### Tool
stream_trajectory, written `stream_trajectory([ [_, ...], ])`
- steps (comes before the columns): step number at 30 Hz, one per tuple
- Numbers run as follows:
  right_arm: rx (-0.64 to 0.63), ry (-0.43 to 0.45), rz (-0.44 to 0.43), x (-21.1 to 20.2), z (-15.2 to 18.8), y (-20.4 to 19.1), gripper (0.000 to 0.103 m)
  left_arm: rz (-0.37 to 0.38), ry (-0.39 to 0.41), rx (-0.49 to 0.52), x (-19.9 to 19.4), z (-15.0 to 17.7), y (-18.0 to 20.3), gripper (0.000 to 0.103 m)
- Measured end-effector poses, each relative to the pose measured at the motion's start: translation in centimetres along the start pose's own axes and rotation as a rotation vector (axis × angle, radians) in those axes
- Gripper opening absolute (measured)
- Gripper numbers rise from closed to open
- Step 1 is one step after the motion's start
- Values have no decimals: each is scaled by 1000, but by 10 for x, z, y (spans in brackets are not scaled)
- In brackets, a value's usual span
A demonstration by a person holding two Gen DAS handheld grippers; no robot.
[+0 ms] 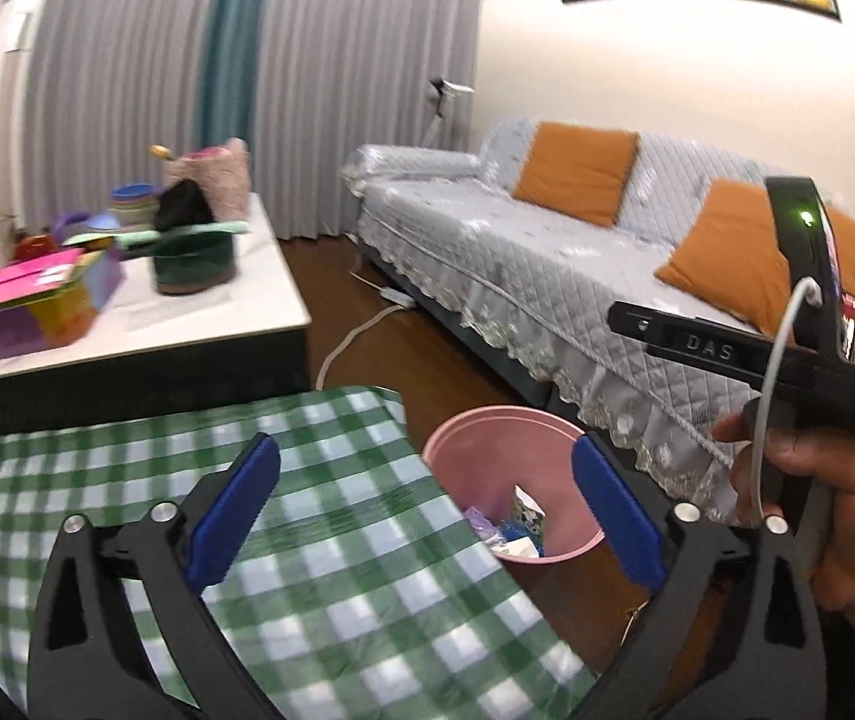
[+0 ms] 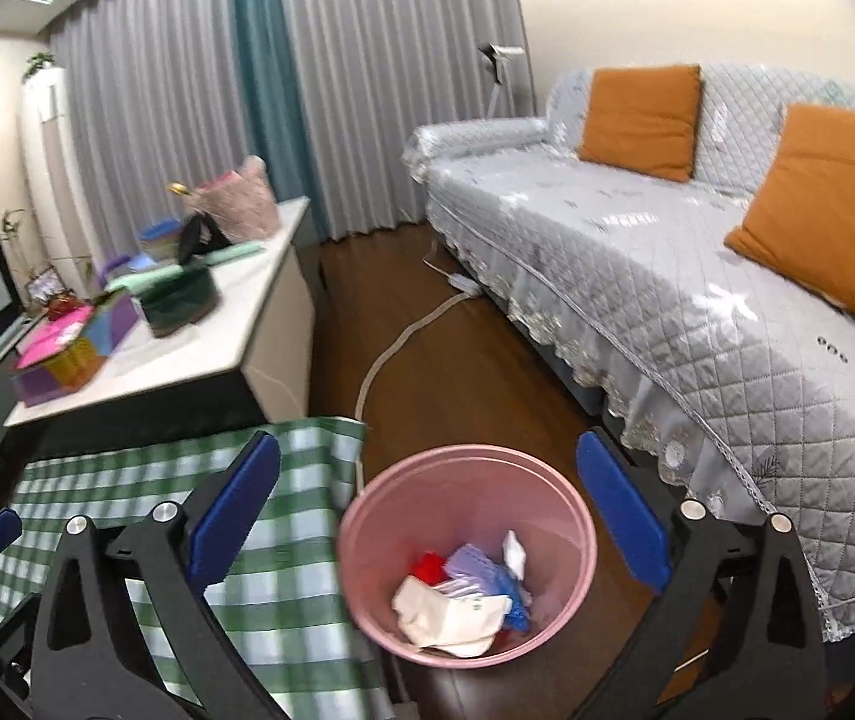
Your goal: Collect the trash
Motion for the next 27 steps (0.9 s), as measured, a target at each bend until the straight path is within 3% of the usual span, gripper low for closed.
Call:
stream_trajectory([
  [5, -35, 48, -12, -37, 12, -24, 98, -52, 41, -61, -44, -2, -19, 95],
  [9, -83, 9, -27, -46, 38, -37, 98, -91, 50, -50, -61, 15, -29, 95],
  [15, -112, -27, -12, -51, 71, -45, 98, -144, -15, -91, -62, 64, -48, 95],
  [21, -99, -81, 8, -55, 114, -47, 98, -174, -46, -137, -61, 88, -58, 95],
  [27, -161, -110, -21, -55, 138, -70, 98, -265, -84, -157, -78, 113, -75, 95],
])
Point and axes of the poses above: each gripper's, at about its wrist camera, not at the fingertips, and x roughly the way its jaws point, y to its right, z to its underside, the point moved 6 cm from there along x, roughly the way its jaws point
